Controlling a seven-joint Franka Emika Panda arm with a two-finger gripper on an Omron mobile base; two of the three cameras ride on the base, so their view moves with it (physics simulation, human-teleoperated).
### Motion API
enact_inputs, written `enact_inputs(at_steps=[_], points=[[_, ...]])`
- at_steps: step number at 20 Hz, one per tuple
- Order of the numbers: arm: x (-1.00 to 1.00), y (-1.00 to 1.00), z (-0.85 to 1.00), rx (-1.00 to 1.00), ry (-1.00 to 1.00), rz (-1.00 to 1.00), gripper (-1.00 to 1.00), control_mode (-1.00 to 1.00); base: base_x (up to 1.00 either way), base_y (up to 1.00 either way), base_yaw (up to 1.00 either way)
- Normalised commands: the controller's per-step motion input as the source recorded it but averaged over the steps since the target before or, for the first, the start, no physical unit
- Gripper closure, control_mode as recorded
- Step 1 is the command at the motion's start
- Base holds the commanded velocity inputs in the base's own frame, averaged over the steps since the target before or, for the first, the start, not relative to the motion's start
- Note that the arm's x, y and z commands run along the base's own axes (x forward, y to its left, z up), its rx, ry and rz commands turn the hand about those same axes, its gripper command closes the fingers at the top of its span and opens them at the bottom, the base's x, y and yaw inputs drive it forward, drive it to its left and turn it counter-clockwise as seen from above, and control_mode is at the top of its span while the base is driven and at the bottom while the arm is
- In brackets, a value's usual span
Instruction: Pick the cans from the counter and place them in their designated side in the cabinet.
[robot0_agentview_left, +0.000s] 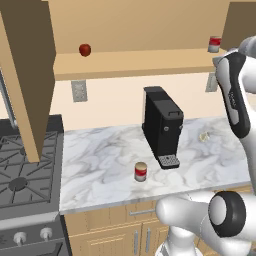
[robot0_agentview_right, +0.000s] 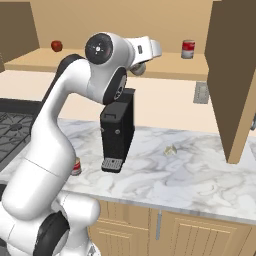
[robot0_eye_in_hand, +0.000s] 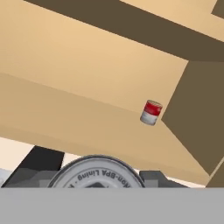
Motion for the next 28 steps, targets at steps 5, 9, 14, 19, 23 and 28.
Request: enact_inputs(at_steps=[5,9,14,19,23,28], points=[[0.28,-0.06,-0.04,0.0,0.0,0.0,1.0,-1.0,0.0,0.0,0.0],[0.3,-0.07,0.0,0.0,0.0,0.0,1.0,-1.0,0.0,0.0,0.0],[0.3,-0.08,0.0,0.0,0.0,0.0,1.0,-1.0,0.0,0.0,0.0],[0.3,-0.12,0.0,0.0,0.0,0.0,1.0,-1.0,0.0,0.0,0.0],[0.29,-0.13,0.0,0.0,0.0,0.0,1.0,-1.0,0.0,0.0,0.0],[0.3,-0.13,0.0,0.0,0.01,0.0,1.0,-1.0,0.0,0.0,0.0]])
